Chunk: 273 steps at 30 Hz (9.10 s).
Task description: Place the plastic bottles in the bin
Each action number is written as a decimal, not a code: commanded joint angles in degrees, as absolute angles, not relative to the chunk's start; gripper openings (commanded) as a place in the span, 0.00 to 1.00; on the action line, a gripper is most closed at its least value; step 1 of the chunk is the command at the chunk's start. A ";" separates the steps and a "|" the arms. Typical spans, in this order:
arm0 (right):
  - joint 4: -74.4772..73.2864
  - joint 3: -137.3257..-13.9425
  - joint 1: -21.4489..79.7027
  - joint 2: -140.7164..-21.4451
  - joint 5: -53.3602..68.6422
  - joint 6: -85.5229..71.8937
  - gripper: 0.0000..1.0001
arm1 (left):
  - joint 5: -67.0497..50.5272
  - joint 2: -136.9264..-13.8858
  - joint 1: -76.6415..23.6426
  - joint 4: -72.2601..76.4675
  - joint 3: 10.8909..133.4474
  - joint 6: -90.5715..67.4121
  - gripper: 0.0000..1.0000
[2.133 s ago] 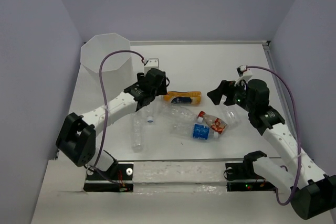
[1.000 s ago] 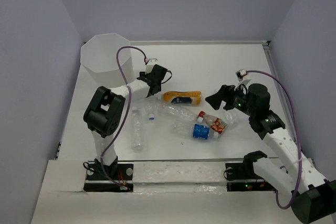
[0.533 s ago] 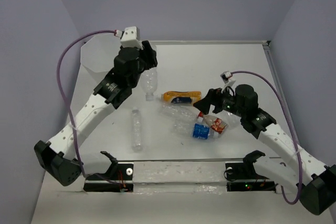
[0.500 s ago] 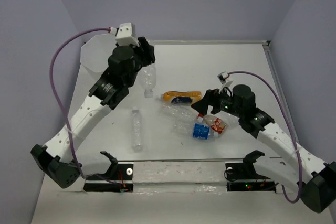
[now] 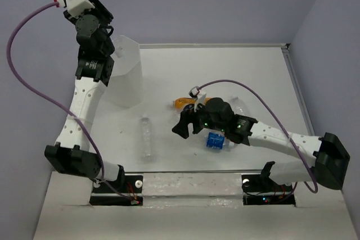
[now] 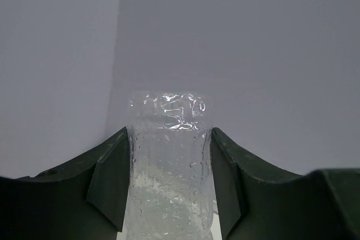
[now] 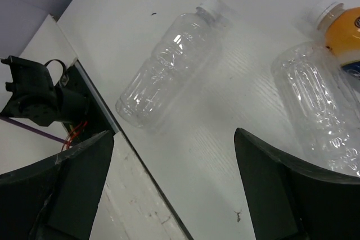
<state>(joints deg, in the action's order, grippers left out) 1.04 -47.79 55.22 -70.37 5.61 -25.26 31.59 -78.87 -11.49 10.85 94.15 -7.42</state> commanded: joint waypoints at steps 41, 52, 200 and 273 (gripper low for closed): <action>-1.49 -74.36 65.57 -97.05 -23.19 -27.10 0.51 | 5.62 -44.85 -14.06 -5.09 60.66 -20.04 0.99; 3.60 -97.80 62.58 -97.10 -28.66 -4.49 0.46 | 16.35 -21.71 -14.15 -21.87 47.37 -25.83 0.99; -14.06 -50.27 19.42 -68.82 -3.25 -13.27 0.52 | 21.09 -86.40 -46.32 20.65 37.27 -60.73 0.99; -7.03 -51.94 31.64 -58.45 6.76 -16.52 0.49 | 49.28 -50.81 -45.62 9.84 45.95 -36.97 0.50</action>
<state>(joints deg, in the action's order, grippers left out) -11.38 -49.82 31.03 -60.62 4.60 -15.64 38.98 -55.86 -46.02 8.97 38.41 -51.81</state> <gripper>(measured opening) 0.671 0.774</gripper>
